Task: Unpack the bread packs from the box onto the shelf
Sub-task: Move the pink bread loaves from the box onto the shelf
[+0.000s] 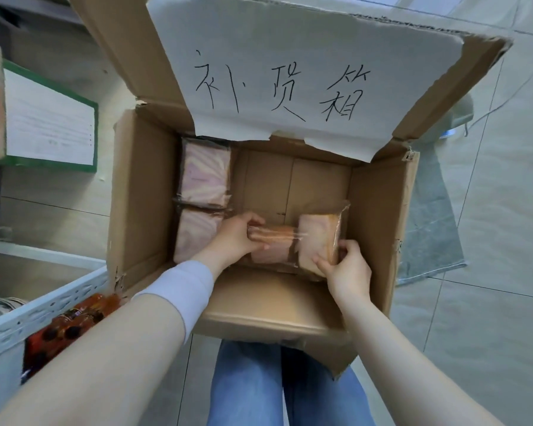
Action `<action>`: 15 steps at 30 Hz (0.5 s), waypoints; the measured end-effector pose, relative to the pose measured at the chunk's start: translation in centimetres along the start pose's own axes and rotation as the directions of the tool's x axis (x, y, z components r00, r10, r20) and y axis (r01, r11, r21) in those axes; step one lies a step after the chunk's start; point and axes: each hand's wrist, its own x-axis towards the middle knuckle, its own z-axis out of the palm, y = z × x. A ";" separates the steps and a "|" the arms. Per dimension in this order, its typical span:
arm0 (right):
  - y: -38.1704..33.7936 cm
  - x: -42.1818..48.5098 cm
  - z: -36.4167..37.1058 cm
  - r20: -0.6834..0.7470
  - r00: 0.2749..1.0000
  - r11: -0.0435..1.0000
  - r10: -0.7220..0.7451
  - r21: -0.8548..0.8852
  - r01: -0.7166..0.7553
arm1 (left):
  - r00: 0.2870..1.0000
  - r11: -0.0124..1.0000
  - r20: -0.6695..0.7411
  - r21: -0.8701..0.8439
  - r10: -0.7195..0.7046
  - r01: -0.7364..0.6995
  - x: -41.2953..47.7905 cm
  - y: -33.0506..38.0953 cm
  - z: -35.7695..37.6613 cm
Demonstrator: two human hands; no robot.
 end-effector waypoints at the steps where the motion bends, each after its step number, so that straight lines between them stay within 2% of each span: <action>1: 0.1 -0.2 -0.1 -0.002 1.000 1.000 -0.016 -0.003 0.016 | 1.000 1.000 -0.016 -0.009 0.000 0.000 -0.2 -0.3 0.6; 4: 0.3 -1.1 -0.4 -0.022 0.999 0.999 -0.040 0.014 0.040 | 0.992 0.996 -0.124 -0.084 0.020 -0.031 -0.9 -0.7 1.4; 7: 0.1 -2.5 -1.4 -0.091 0.994 0.995 -0.053 0.084 0.061 | 0.950 0.974 -0.306 -0.190 0.060 -0.123 -3.4 -0.1 0.1; 11: -0.4 -6.4 -3.8 -0.150 0.974 0.972 -0.170 0.137 0.191 | 0.826 0.928 -0.558 -0.266 0.073 -0.261 -10.9 1.9 -2.9; 13: -0.9 -10.0 -5.7 -0.111 0.971 0.943 -0.211 0.239 0.232 | 0.755 0.879 -0.655 -0.352 0.013 -0.321 -17.0 3.2 -4.4; 15: -1.7 -15.1 -8.0 -0.026 0.961 0.902 -0.274 0.339 0.267 | 0.694 0.785 -0.717 -0.465 -0.063 -0.410 -24.2 4.3 -5.9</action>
